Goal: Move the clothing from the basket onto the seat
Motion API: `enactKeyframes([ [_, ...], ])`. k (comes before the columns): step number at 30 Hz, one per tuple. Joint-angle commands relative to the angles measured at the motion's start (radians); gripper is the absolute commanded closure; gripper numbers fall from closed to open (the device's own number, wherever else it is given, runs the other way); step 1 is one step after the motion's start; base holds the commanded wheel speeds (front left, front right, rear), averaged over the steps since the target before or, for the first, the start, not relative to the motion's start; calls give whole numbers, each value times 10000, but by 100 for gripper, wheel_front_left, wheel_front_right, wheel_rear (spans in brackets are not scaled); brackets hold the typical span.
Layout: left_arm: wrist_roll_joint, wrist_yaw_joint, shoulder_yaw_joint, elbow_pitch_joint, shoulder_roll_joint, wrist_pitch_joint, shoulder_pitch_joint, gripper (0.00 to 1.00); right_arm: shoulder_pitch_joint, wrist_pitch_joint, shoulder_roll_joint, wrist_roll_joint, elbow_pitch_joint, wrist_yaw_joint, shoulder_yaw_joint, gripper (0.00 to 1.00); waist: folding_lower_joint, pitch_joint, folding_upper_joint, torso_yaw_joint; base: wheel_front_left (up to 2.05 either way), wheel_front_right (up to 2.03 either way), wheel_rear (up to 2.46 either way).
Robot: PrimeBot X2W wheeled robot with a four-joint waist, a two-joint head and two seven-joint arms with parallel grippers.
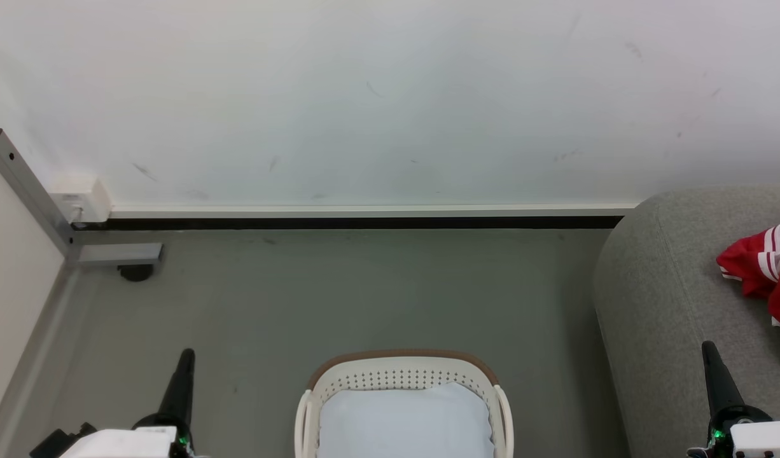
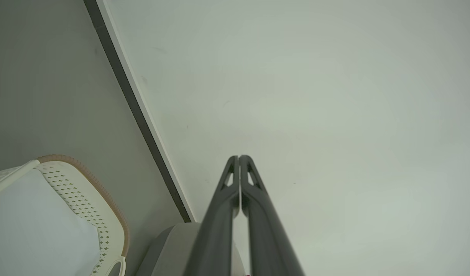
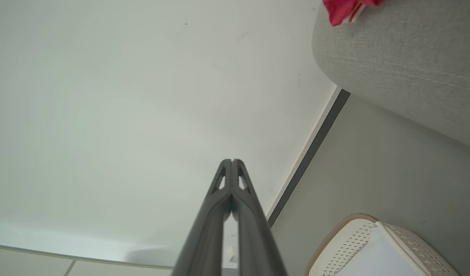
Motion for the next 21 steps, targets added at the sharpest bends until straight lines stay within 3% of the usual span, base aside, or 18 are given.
enactKeyframes([
  [1,-287,-61,61,-69,92,78,-125,100,-147,46,1,194,-73,-16,-84,100,0,-1,-1,6,0,0,0],
  [21,-1652,-70,179,-66,97,439,-180,100,-176,450,77,1448,-54,-20,-307,100,-1,-23,-1,98,0,0,0],
])
